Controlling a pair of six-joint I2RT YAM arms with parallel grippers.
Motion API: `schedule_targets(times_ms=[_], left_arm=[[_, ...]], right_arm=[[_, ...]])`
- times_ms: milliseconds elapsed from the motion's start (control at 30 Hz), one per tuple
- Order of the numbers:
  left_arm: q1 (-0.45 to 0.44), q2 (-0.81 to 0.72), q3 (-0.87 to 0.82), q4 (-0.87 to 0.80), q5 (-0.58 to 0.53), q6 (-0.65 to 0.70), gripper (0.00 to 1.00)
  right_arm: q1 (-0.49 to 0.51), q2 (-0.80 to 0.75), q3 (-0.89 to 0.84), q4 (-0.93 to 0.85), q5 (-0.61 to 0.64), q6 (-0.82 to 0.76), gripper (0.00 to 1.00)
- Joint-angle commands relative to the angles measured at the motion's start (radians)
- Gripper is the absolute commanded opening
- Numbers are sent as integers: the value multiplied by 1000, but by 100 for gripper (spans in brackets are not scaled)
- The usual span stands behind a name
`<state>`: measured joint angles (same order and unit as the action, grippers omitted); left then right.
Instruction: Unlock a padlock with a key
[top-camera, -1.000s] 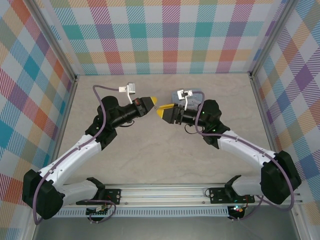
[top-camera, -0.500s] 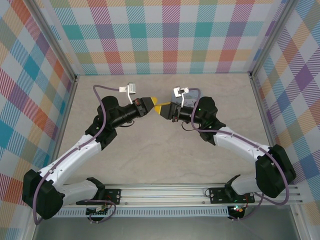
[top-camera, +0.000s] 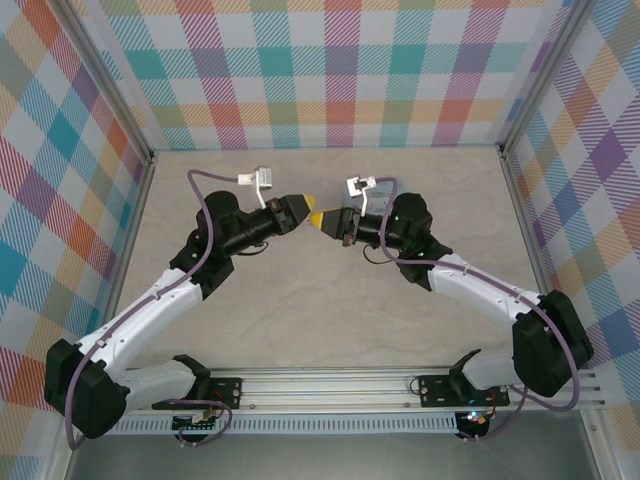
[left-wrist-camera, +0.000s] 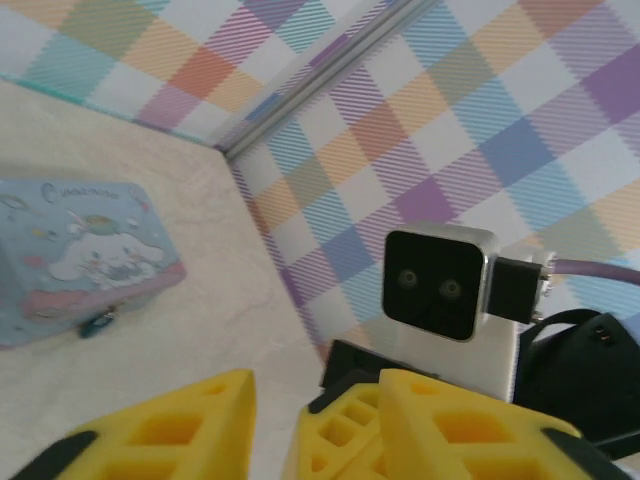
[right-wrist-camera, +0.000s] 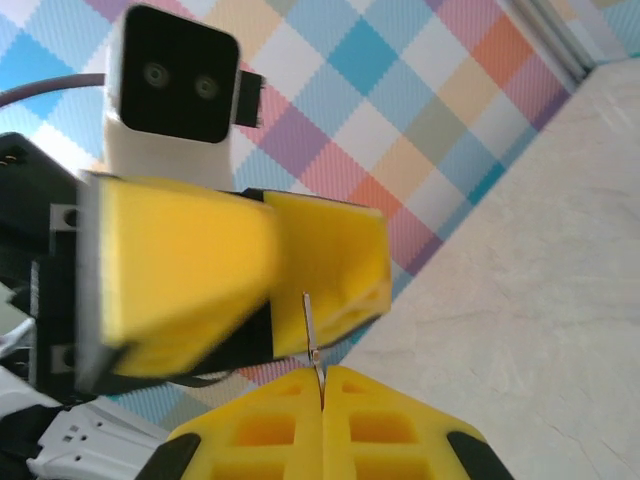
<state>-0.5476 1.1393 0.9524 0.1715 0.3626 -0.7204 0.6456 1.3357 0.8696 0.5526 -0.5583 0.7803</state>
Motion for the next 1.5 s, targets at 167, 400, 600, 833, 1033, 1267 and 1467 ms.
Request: schedule_targets(times_ms=[167,400,600,833,1033,1267,1467], left_arm=[[65,104,149,-274,-102,106,88],[68,445,278,-314,-74,192,100],[34,763,489,-316,-3,187,100],[-17,979,697,-386,-23,169,100],[-33,1081,777,-441,-54,168,100],[-35,1089,745,-560,-155,227,100],[-11,1020,612,-525,-173,235,100]], right_arm=[[5,-187,-39,-542,329,-241,1],[5,-318,-121,-759,542,-248,1],[6,-376,-170,-797,583,-235,1],[5,-423,-197,-810,612,-225,2],[5,-441,-204,-824,621,-227,2],[5,-437,-192,-852,632,-225,2],[5,-437,-190,-860,637,-227,2]])
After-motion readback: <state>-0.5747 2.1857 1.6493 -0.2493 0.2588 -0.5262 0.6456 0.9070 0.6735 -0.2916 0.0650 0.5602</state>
